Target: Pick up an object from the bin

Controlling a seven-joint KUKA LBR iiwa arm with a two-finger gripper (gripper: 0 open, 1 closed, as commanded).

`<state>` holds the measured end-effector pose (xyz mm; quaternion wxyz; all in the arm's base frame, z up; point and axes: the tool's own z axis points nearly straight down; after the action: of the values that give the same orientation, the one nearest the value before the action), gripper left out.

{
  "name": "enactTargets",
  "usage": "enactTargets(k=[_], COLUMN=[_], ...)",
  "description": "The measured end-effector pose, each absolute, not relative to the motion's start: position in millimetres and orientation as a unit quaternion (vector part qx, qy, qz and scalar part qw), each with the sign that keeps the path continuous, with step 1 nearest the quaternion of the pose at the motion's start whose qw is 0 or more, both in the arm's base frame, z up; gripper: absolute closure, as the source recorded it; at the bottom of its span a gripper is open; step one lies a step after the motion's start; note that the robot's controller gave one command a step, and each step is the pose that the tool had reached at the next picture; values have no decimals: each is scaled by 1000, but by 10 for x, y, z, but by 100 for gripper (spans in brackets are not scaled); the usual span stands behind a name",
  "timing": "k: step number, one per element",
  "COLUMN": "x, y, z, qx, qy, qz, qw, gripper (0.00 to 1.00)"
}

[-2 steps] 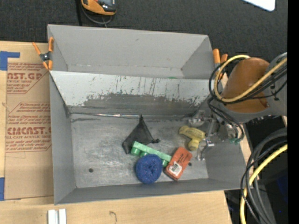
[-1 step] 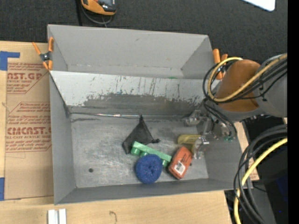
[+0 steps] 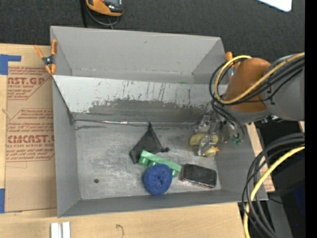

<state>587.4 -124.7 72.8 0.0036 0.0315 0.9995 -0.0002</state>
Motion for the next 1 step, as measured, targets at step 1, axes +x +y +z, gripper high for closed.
enactTargets(k=[1], x=[5874], y=[-1248], z=[729], qx=[31], qy=[1000], qz=[0], qw=[4], gripper=[100])
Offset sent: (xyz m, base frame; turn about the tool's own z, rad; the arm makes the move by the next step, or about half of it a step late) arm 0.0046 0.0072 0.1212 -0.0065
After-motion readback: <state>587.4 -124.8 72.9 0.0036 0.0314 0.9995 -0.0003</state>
